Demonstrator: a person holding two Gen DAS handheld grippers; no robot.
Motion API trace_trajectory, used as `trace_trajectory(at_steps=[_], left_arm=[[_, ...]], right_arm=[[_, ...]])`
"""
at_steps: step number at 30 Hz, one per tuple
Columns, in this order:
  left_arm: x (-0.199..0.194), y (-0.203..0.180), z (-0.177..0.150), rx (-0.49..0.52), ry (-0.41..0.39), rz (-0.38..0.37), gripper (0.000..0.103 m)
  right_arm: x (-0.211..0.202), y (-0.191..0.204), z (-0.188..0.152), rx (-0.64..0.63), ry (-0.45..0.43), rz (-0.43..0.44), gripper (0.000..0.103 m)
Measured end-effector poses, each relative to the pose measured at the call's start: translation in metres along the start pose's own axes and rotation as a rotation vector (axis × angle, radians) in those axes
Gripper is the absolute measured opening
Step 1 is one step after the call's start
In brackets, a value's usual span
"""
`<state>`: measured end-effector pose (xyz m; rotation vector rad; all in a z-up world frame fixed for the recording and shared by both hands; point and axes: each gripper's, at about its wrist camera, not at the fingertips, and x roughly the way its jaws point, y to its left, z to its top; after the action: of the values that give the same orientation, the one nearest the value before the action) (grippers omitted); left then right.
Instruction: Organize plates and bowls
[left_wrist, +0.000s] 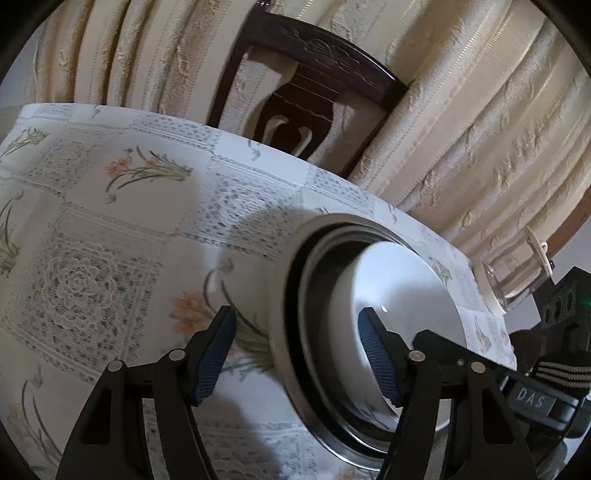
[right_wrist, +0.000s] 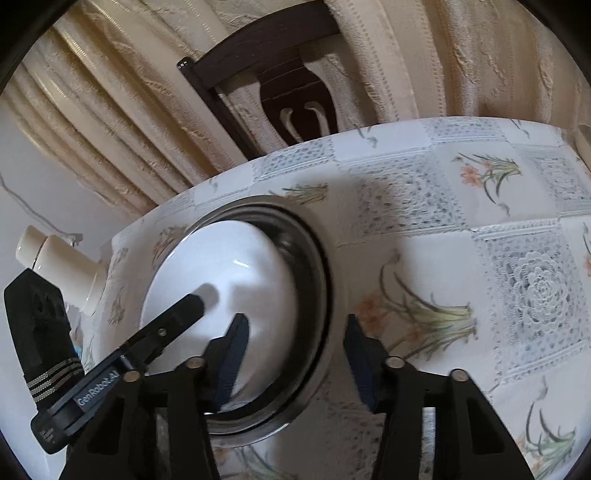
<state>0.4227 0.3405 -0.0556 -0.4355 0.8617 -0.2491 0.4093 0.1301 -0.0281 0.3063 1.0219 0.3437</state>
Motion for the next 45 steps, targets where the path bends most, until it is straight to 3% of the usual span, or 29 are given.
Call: trace_trajectory(at_steps=[4, 14, 23, 30, 39, 45], left_arm=[[-0.003, -0.009, -0.001, 0.034, -0.011, -0.008, 0.045], [-0.007, -0.015, -0.002, 0.043, -0.014, 0.003, 0.044], [-0.027, -0.039, -0.003, 0.095, -0.029, -0.022, 0.044], [-0.06, -0.066, -0.012, 0.119, -0.04, -0.07, 0.044], [-0.108, -0.095, -0.03, 0.151, -0.042, -0.059, 0.044], [-0.137, -0.112, -0.059, 0.163, -0.031, -0.043, 0.044]], right_arm=[[-0.001, 0.004, 0.001, -0.021, -0.004, -0.013, 0.044], [-0.014, 0.006, -0.004, -0.039, 0.01, -0.037, 0.039], [-0.051, 0.002, -0.008, -0.012, -0.014, -0.038, 0.039], [-0.091, -0.001, -0.02, -0.012, -0.05, -0.019, 0.039], [-0.14, 0.001, -0.047, -0.004, -0.082, 0.042, 0.039], [-0.169, -0.008, -0.076, 0.026, -0.086, 0.085, 0.039]])
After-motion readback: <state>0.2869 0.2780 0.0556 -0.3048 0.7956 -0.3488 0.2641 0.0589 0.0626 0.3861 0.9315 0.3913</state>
